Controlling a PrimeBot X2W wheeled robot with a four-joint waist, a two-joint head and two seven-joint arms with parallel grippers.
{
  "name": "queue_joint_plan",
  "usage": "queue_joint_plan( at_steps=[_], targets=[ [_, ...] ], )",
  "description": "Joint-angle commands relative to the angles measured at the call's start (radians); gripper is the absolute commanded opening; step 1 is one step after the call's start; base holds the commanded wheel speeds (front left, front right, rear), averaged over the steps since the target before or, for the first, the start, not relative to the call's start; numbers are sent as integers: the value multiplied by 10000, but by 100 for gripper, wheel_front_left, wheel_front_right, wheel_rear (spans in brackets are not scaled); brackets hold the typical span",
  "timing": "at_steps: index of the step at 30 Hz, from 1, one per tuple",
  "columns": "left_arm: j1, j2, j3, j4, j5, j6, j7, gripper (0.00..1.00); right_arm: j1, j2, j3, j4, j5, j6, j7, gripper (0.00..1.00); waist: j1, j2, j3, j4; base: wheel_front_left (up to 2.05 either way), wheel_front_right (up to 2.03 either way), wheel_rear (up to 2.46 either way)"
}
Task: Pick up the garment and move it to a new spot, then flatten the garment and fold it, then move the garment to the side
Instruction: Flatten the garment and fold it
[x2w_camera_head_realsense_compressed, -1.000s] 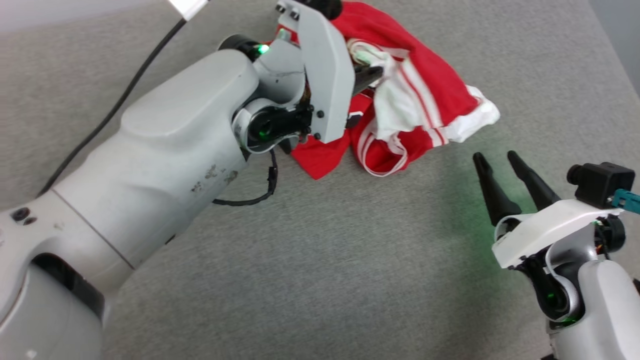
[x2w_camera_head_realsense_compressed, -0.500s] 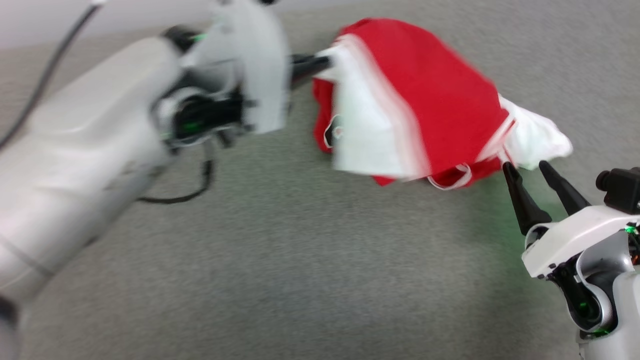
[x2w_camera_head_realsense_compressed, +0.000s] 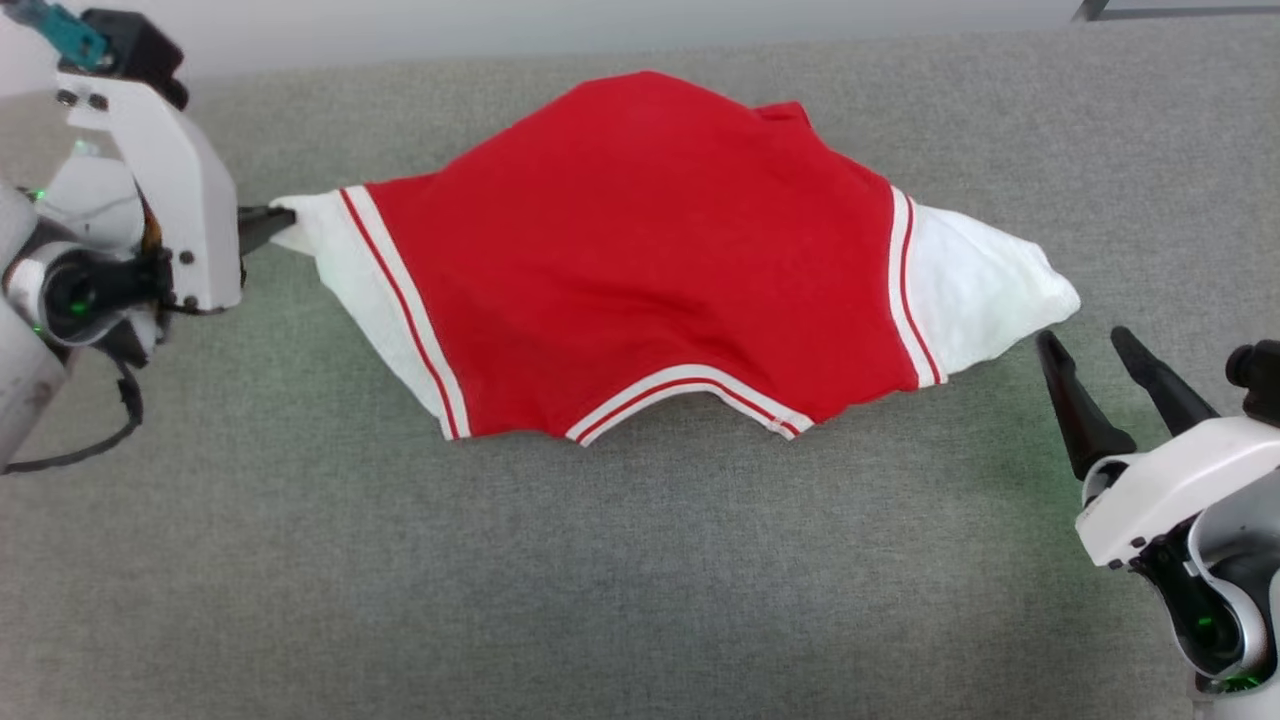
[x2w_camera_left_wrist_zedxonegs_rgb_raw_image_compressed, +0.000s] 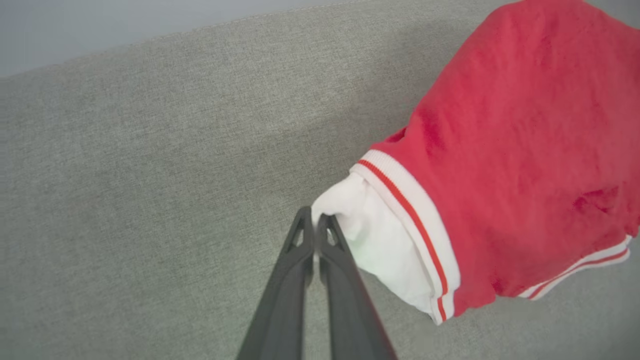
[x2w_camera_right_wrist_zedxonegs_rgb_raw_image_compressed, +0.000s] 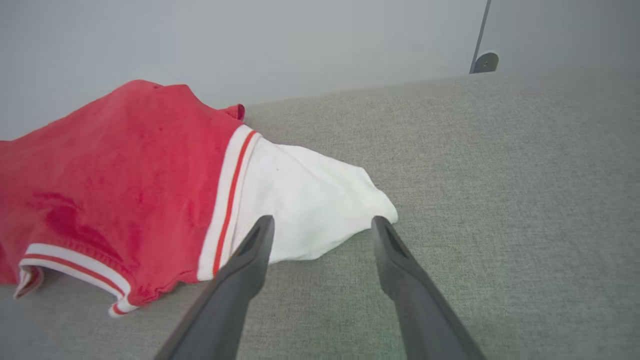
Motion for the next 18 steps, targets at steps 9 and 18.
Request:
queue_joint_plan(
  at_steps=[9,18],
  targets=[
    [-93,-835,17,1312,1200,-17,-440,0,232,42,-217,-461,-188,-7,297,100,0,0,287,-93,0,0,0],
    [541,-1485,30,2571,1613,-17,-1443,0,162,76,-165,-496,-301,-7,405,100,0,0,396,-220,0,0,0]
  ],
)
